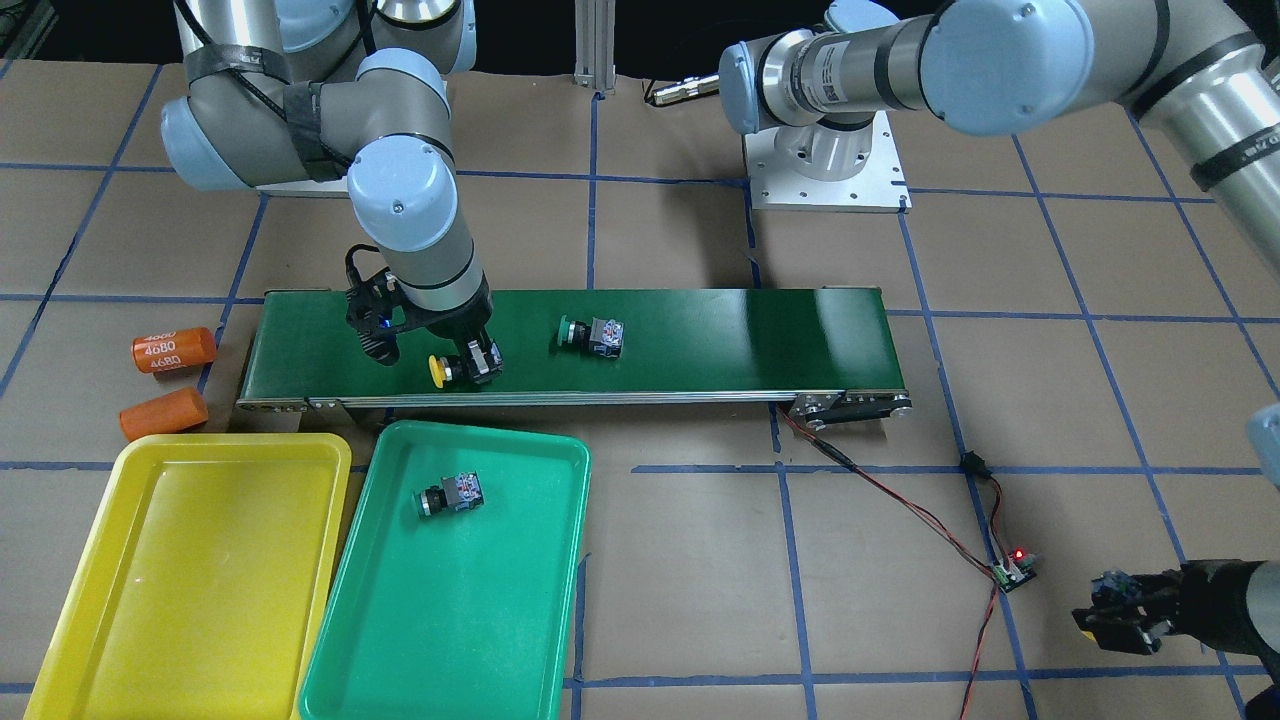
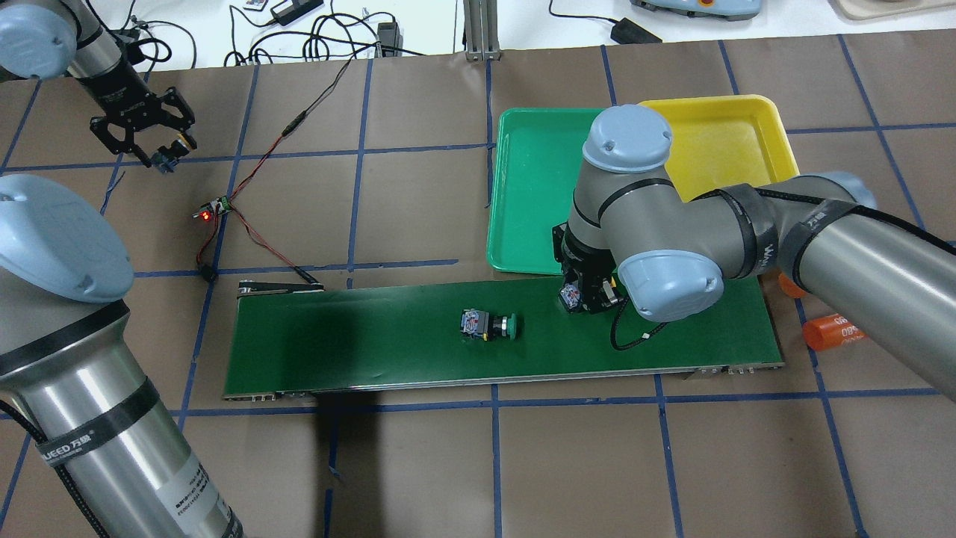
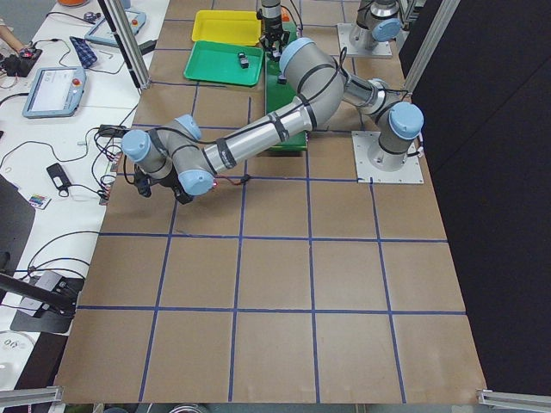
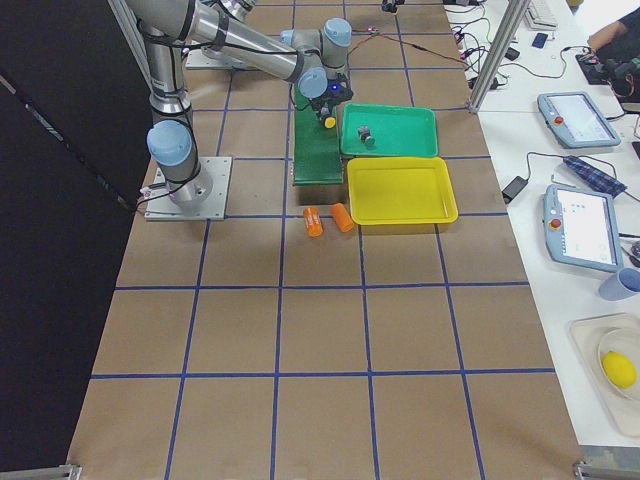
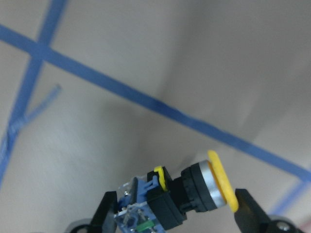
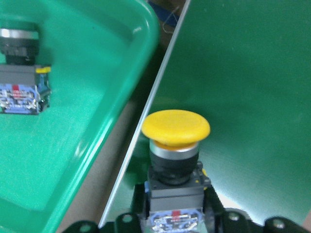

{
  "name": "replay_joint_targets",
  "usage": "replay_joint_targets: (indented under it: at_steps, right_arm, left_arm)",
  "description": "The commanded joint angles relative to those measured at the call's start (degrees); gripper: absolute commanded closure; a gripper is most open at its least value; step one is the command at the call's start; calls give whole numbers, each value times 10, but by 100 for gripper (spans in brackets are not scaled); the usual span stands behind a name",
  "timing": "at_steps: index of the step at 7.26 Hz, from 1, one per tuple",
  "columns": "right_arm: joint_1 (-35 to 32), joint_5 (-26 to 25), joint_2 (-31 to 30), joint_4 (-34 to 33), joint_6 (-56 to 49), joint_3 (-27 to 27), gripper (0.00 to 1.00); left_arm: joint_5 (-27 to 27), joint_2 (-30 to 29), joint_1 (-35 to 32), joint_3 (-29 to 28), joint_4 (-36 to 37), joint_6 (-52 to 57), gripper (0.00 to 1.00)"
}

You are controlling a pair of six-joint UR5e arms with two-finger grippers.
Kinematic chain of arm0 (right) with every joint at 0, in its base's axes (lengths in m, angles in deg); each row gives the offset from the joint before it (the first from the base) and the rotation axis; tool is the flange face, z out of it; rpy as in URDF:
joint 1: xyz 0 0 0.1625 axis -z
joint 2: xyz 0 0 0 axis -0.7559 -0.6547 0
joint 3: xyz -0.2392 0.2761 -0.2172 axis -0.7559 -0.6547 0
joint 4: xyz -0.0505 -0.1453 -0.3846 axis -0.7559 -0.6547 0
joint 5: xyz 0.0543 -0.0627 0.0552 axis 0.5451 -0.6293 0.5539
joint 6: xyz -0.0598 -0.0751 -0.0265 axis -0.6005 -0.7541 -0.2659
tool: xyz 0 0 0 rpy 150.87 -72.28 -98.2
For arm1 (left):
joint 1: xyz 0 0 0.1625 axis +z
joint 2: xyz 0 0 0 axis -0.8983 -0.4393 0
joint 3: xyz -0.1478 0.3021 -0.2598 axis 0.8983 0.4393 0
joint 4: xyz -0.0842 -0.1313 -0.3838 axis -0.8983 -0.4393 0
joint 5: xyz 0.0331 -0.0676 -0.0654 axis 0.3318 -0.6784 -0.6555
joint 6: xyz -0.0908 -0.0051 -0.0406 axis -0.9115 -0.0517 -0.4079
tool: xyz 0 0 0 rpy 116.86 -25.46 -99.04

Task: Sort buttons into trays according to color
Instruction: 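Lower the right gripper onto the yellow-capped button on the belt and grasp it, then drop the yellow button in the yellow tray while the left sets one on the belt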

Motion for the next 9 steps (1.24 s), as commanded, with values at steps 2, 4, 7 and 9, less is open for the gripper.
replay_joint_targets:
  at_steps: [2,4,7,9]
  right_arm:
    - [67,-64,-6,-2,-97,-18,100]
    - [150,-61,6,-15,-214,-21,100]
    - [236,-52,108,-161,-327,-43,100]
    - [237,-54,115,-155,-325,-60,1]
  left_arm:
    - [1,158,-133,141,-89,3,88]
    - [-1,233,-220,255,-50,5,88]
    - [-4,332,-250,481,111,68,87]
    - [-2,363,-248,579,222,139,79]
